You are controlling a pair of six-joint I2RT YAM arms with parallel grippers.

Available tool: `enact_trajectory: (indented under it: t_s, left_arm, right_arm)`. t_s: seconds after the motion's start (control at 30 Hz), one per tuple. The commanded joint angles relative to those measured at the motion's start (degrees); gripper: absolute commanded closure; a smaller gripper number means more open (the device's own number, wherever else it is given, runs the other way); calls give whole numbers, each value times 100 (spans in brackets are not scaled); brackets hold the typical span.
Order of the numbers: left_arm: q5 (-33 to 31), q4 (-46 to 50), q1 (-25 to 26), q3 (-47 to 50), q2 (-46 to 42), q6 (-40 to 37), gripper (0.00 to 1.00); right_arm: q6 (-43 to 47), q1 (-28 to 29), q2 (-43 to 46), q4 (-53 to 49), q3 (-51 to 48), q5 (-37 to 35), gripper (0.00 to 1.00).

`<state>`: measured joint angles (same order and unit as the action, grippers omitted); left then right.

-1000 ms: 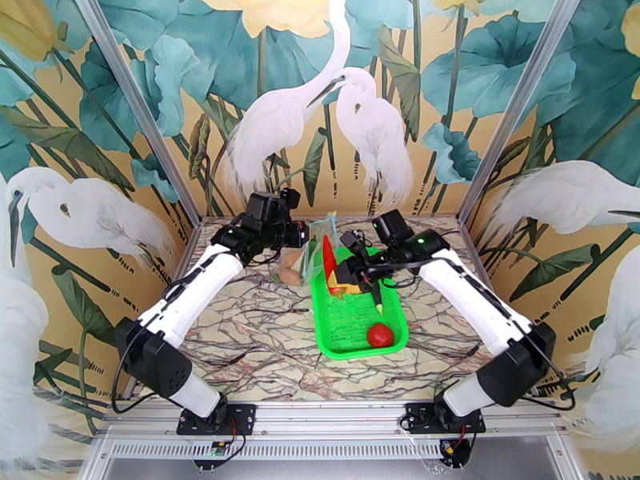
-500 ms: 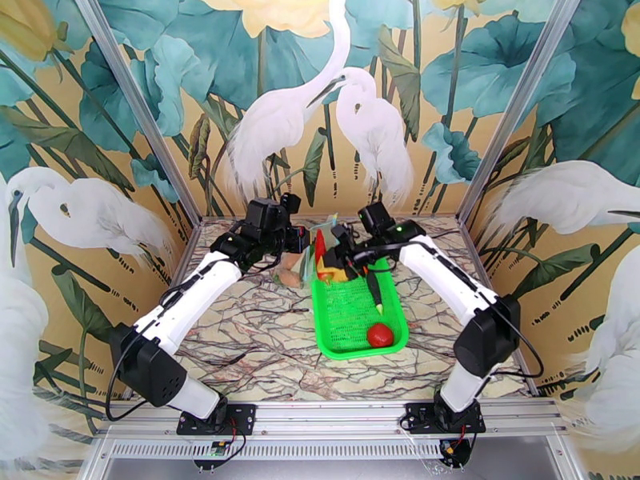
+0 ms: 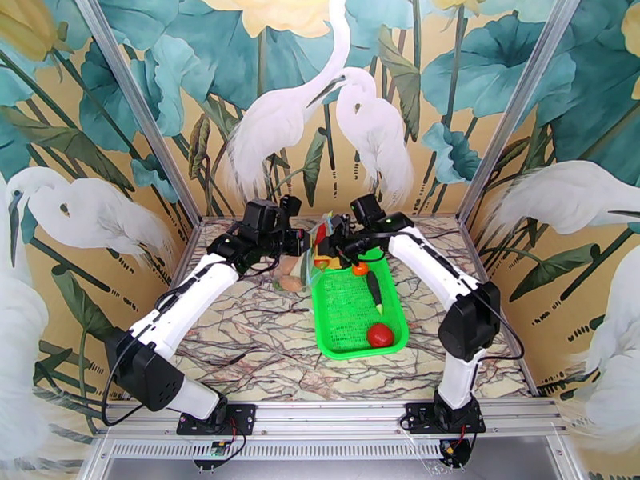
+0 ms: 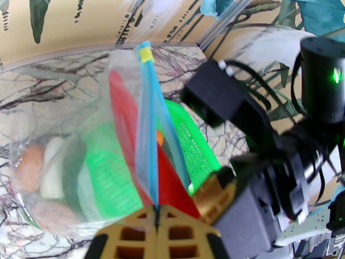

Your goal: Place the food in the zip-top bag and seal the zipper

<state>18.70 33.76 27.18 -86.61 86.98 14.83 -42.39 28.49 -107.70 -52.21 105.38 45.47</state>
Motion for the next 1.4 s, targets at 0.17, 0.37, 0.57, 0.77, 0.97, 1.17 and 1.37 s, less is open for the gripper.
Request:
enact_trajectory:
  t_s: [0.17, 0.37, 0.57, 0.77, 0.97, 1.17, 1.37]
  left_arm:
    - [225, 164, 18, -95, -165, 26, 100]
    - [249, 142, -121, -189, -170, 186, 100]
    - [404, 54, -401, -218, -180, 505, 100]
    - [546, 173, -572, -403, -50, 580, 100]
    - [696, 471, -684, -764, 148, 538, 100]
    - [749, 552, -724, -908, 304, 582, 100]
    - [837, 563, -729, -1025, 467, 652, 100]
  right_arm:
    - [-68, 19, -58, 101, 336, -408, 45]
    - [325, 16, 34, -288, 659, -629, 41]
    - [1366, 13, 590, -1147, 977, -1733, 41]
    - [2271, 5, 1375, -1829, 92, -3222, 41]
    - [2433, 70, 1990, -2044, -1842, -3868, 39]
    - [2148, 312, 2262, -1897, -3154, -4217, 35]
    - [1893, 393, 1933, -1956, -3406, -4336, 28]
